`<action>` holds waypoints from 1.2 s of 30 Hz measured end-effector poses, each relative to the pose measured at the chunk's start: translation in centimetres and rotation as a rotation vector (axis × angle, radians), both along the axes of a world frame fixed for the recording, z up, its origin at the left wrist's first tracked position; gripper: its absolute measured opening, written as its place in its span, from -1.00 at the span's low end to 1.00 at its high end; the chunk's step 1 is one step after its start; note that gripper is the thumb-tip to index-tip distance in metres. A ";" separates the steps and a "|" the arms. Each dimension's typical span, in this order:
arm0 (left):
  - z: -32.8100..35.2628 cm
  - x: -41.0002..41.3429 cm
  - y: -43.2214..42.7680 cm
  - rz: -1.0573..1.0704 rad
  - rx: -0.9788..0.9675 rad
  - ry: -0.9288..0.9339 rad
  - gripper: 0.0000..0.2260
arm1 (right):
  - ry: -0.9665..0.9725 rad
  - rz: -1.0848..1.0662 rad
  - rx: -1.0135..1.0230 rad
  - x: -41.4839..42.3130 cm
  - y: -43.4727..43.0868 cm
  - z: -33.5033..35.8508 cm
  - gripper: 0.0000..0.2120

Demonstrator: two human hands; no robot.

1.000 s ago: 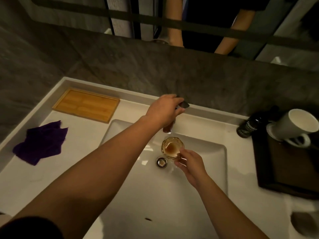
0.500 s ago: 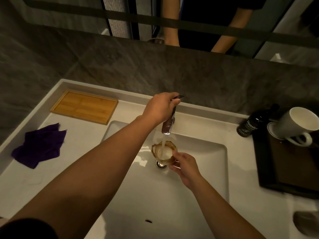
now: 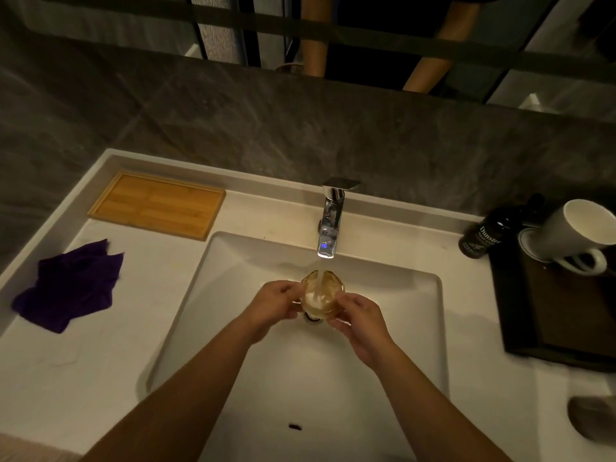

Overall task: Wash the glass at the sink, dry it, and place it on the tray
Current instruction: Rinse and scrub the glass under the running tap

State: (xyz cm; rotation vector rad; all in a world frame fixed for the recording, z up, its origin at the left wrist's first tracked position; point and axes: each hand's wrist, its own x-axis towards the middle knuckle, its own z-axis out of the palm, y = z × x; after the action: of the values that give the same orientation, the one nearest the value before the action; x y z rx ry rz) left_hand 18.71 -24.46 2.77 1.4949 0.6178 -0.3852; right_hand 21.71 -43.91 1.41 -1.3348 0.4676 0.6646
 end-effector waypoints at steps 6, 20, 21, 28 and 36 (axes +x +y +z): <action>-0.9 -0.7 -1.4 0.133 -0.116 -0.040 -0.80 | 0.010 -0.027 0.019 0.1 -0.8 0.1 -0.75; -1.2 -1.7 -2.0 0.225 -0.062 -0.118 -0.85 | -0.002 -0.025 0.025 -0.8 0.3 0.0 -0.68; -1.2 -1.9 -1.9 0.230 -0.061 -0.118 -0.85 | -0.003 -0.008 0.015 -1.0 0.3 0.0 -0.68; -1.6 -1.8 -2.1 0.233 -0.064 -0.122 -0.86 | -0.030 0.011 -0.044 -0.1 0.0 0.3 -0.69; -2.1 -3.1 -2.9 0.249 0.000 -0.109 -0.83 | 0.004 0.070 -0.080 0.1 -0.2 0.6 -0.76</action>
State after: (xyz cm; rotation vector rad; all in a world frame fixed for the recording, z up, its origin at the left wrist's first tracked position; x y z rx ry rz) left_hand 15.66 -27.33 0.68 1.4085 0.7070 -0.1103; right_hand 21.77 -44.11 2.06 -1.4307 0.4565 0.7125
